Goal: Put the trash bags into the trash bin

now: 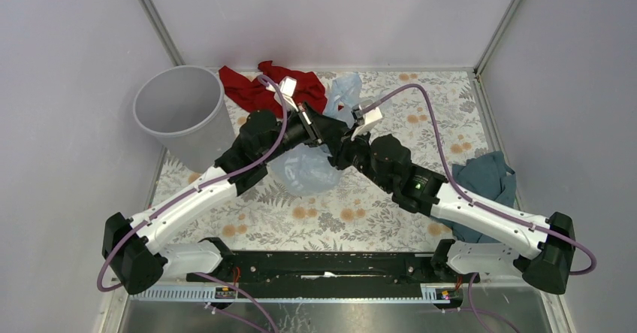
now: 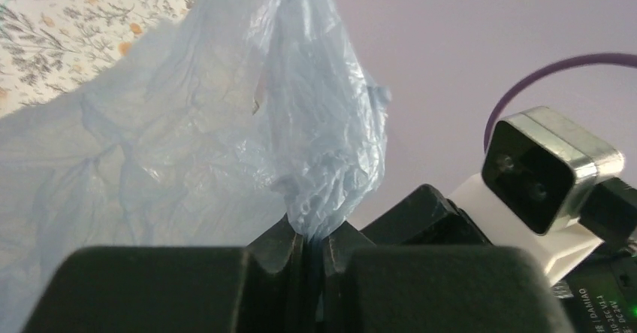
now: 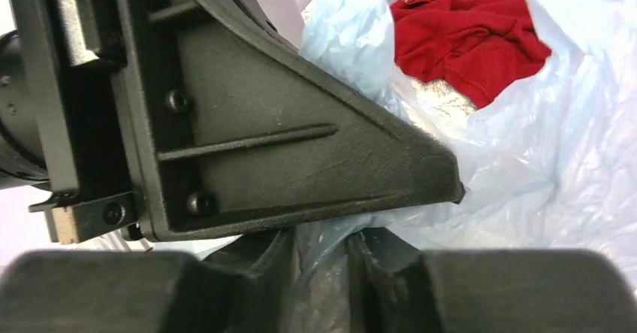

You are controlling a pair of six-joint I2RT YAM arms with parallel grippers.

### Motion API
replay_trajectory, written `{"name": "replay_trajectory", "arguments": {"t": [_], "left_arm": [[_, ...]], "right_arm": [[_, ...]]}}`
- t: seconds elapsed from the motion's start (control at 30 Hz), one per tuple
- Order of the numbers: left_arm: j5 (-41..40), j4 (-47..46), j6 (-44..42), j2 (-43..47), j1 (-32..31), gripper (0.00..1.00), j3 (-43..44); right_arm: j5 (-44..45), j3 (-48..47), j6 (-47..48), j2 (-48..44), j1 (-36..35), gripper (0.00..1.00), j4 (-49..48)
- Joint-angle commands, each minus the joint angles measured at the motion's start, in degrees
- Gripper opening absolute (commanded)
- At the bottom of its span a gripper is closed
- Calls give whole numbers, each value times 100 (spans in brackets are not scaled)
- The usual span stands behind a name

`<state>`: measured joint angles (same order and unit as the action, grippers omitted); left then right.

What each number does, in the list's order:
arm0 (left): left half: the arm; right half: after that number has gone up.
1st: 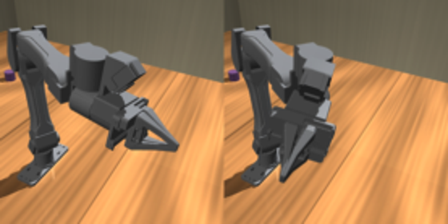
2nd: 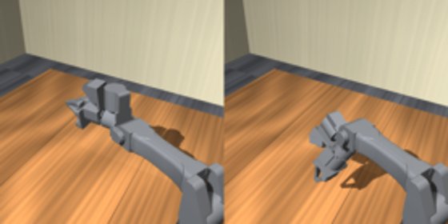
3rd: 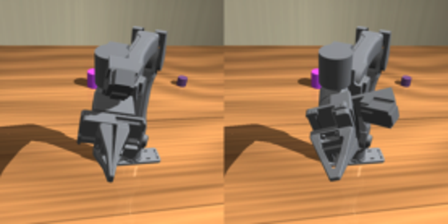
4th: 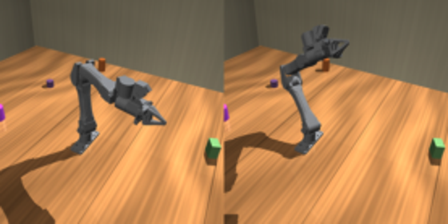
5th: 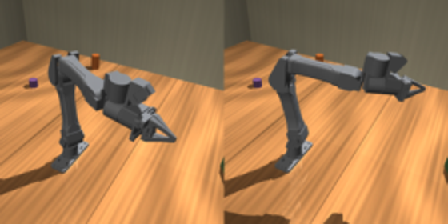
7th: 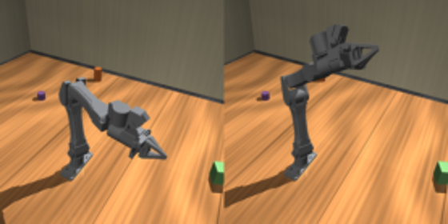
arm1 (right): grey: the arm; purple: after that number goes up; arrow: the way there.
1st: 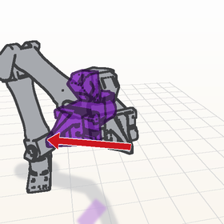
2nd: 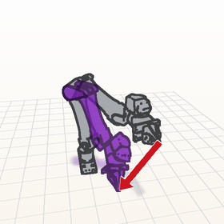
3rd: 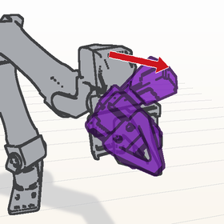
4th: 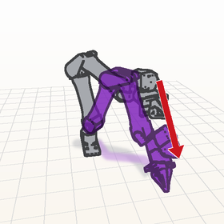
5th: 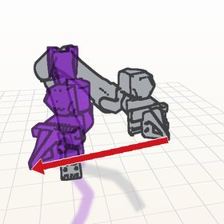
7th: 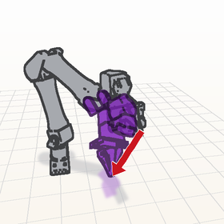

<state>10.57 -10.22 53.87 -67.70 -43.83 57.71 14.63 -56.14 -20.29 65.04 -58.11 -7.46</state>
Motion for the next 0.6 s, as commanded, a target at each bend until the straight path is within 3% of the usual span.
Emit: {"name": "replay_trajectory", "arguments": {"t": [0.0, 0.03, 0.07, 0.23, 0.43, 0.57], "left_arm": [[316, -160, -100, 149, -77, 25, 199], [316, -63, -189, 196, -80, 40, 241], [291, 116, -324, 255, -81, 50, 305], [-525, 1910, -1398, 725, -63, 97, 832], [-2506, 4234, -2796, 1203, -20, 99, 1734], [-4915, 5634, -3382, 877, 67, 99, 2499]], "right_arm": [[646, 235, -8, -102, 41, 15, -964], [766, 281, 10, -145, 38, 4, -954], [887, 329, 22, -194, 43, 0, -912], [1404, 575, 106, -507, 49, 0, -594], [1876, 959, 293, -1160, 58, 0, -4], [2007, 1147, 421, -1861, 63, 0, 381]]}}
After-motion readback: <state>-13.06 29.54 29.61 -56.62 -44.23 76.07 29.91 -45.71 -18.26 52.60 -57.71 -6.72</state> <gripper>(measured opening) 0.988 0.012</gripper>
